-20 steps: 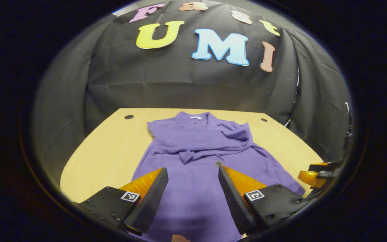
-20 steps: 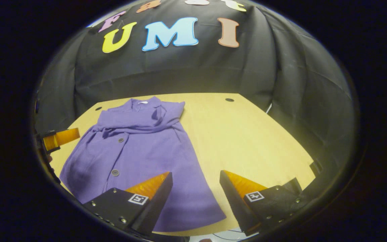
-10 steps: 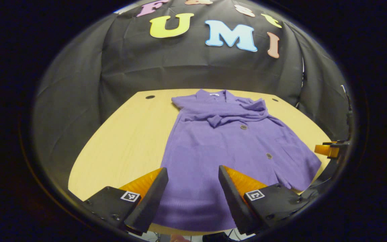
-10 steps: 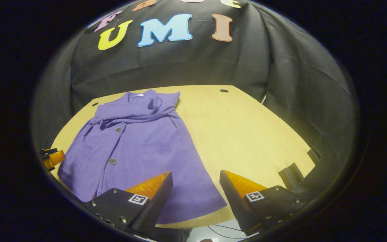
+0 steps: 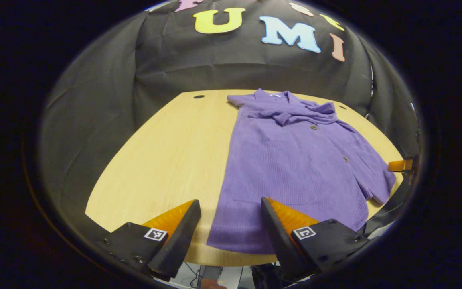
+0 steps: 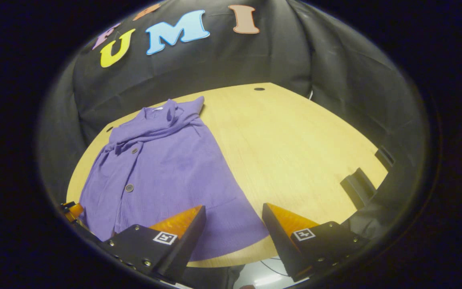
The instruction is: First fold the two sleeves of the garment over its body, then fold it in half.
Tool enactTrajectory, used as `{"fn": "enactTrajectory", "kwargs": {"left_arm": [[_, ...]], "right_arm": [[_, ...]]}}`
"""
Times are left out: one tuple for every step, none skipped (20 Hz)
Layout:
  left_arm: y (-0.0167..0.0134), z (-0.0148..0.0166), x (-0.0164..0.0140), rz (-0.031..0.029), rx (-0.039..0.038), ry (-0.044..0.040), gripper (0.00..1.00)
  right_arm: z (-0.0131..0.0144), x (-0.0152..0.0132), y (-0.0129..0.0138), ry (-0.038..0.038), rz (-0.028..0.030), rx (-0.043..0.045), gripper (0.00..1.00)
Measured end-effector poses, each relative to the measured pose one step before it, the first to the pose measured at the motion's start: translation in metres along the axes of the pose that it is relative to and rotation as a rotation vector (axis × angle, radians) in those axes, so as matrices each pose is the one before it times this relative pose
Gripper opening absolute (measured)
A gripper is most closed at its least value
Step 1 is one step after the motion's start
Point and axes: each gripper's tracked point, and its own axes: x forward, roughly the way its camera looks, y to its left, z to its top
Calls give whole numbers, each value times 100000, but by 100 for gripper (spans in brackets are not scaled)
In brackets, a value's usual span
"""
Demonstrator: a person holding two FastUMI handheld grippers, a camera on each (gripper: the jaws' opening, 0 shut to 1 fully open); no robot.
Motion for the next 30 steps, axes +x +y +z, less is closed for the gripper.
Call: {"fn": "enactTrajectory", "kwargs": {"left_arm": [[-153, 194, -53, -330, 1213, -1623, 96], [-281, -259, 105, -237, 642, 412, 96], [-228, 39, 100, 407, 866, 233, 96], [-143, 198, 95, -21, 76, 109, 96], [-248, 72, 23, -124, -564, 327, 98], [-660, 36, 85, -880, 2, 267, 98], [-516, -47, 47, -851, 947, 556, 95], [-475, -121, 34, -635, 1073, 10, 98], [-514, 9, 147, -502, 265, -18, 98], [-320, 136, 99, -484, 411, -84, 90], [-458, 68, -37, -924, -119, -167, 83], [-277, -31, 248, -104, 1215, -11, 76], [-642, -74, 39, -931, 1167, -105, 70], [-570, -5, 67, -1506, 1938, -22, 73], [-362, 173, -91, -552, 496, -339, 53], [-374, -128, 128, -1641, 223, 181, 46], [-9, 216, 61, 4, 886, -231, 40], [-288, -119, 170, -190, 1670, 717, 34], [-12, 438, 21, -47, 933, -8, 28], [170, -132, 93, 1551, -3268, 485, 27], [-25, 122, 104, 125, 746, 635, 8], [-179, -126, -74, -429, 545, 824, 7], [-379, 99, -81, -1501, -1778, 1113, 7], [-603, 200, -137, -2623, -2046, 628, 7], [-413, 496, -256, -2368, -1605, -424, 7], [-532, 581, -379, -2530, -1498, -624, 7], [-728, 595, -299, -3242, -2879, -496, 7], [-825, 714, -233, -3435, -3920, -545, 7], [-715, 763, -168, -2874, -3602, -470, 7], [-477, 843, -182, -1689, -2164, -843, 7]], "right_arm": [[-321, 50, 177, 905, 864, 968, 89], [45, -81, 271, -15, 831, -228, 89], [-111, 215, 362, -195, 944, -961, 91], [-284, 25, 359, 1076, 1317, -982, 92], [-303, 3, 635, 1272, 2271, -774, 93], [-218, -28, 547, 783, 1370, -1188, 94], [-560, 192, -16, 1071, -666, -2045, 95], [41, 122, 270, -733, -576, -2565, 98], [-242, 141, 63, 378, -1144, -2584, 100], [-20, 158, 34, 523, -1393, -2920, 100], [-48, 40, 16, 637, -1536, -3850, 100], [-113, -53, 195, 171, -241, -3265, 100], [81, 14, 389, 212, 1013, -62, 100], [48, 167, -63, 266, -325, 517, 96], [119, 112, -56, 303, 184, -438, 90], [69, -218, 122, -279, 380, 2025, 90], [242, 344, 175, 70, -429, 2359, 72], [-105, 78, -4, 644, -100, -189, 54], [154, -82, 168, -250, 1353, -1300, 51], [150, -238, 112, -1171, -1585, 4561, 51], [-160, -291, -437, 599, -162, 3756, 6], [-118, 192, 152, 961, -109, 3089, 10], [586, -226, 361, -1480, 608, 4027, 10], [354, 279, 475, 92, 2188, 3164, 4], [629, -437, 211, -1304, 1147, 1299, 4], [740, -699, 345, -1298, 1550, 965, 4], [975, -559, 575, -1869, 1827, 739, 4], [980, -644, 413, -2156, 1416, -35, 4], [1069, -505, 509, -2030, 1117, -26, 3], [942, -346, 577, -2107, 1408, 341, 3]]}}
